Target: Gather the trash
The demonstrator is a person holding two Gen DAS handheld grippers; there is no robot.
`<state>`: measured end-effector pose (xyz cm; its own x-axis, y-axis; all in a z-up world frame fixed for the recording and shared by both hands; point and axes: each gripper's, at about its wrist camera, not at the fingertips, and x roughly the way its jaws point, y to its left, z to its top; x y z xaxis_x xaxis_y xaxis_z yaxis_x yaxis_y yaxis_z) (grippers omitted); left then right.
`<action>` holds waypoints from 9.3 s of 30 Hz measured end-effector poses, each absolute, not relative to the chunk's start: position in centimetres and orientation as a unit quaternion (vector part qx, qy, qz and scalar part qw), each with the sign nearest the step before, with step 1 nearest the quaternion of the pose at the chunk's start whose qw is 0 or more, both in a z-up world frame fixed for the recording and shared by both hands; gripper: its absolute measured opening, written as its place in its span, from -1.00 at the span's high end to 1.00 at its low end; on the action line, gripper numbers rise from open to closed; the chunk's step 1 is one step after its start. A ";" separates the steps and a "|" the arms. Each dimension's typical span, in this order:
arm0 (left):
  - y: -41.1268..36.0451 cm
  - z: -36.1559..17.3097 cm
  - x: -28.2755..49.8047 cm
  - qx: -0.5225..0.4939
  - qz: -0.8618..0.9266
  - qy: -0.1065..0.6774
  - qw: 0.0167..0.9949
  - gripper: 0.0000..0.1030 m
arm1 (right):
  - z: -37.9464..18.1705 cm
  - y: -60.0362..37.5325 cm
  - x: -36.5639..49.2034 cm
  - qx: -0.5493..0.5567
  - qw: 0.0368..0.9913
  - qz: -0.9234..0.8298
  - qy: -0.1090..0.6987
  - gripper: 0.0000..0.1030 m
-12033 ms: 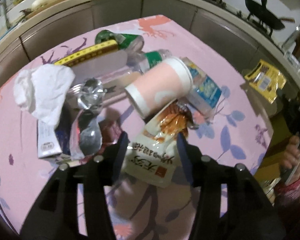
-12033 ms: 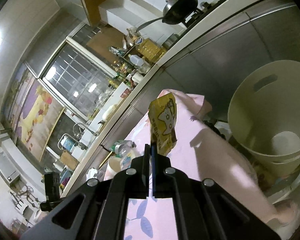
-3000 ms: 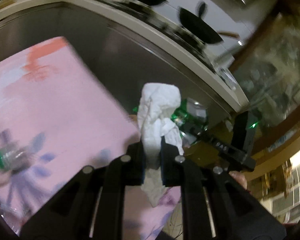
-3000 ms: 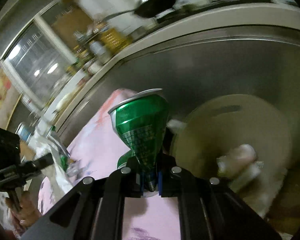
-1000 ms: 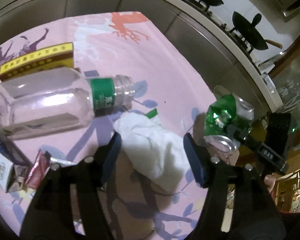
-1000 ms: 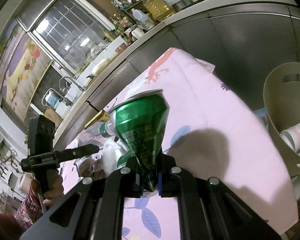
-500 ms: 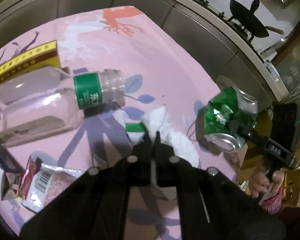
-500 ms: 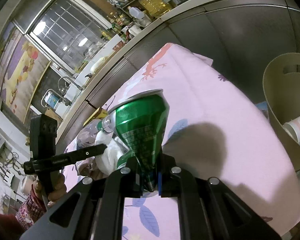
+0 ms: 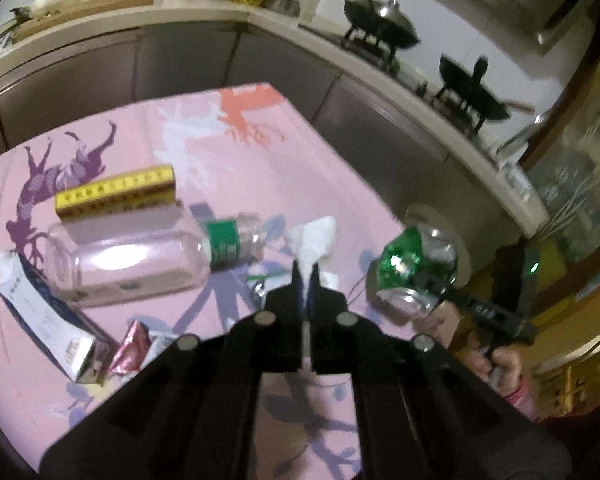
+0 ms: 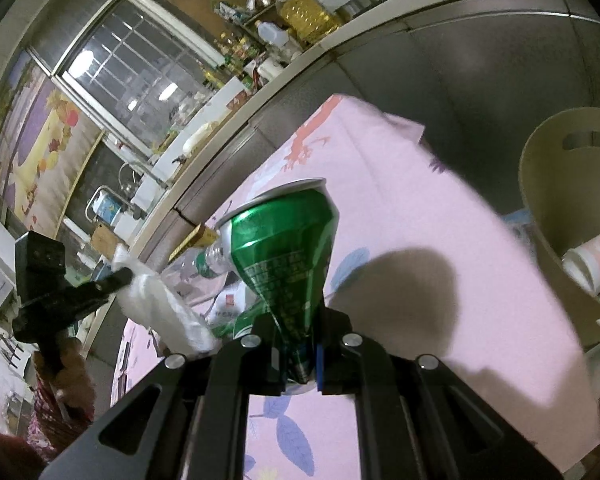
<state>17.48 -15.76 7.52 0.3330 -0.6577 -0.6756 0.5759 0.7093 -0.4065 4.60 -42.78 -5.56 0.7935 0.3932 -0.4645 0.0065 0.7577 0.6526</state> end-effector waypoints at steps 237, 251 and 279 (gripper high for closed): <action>0.7 -4.5 12.1 0.016 -0.055 0.448 0.892 0.00 | -7.7 -23.6 7.8 0.241 0.883 0.133 0.379 -0.16; 0.9 -4.6 12.1 0.005 -0.085 0.447 0.891 -0.34 | -7.7 -23.5 7.6 0.235 0.885 0.132 0.380 -0.17; -0.8 -1.0 20.8 -0.061 -0.130 0.454 0.879 -0.10 | -6.7 -20.4 8.3 0.172 0.895 0.136 0.389 -0.17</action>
<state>20.84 -0.79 -1.04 0.5535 -0.2830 -0.7833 0.1730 0.9590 -0.2243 8.27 -20.44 -6.73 0.6603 0.3777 -0.6491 -0.1109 0.9039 0.4131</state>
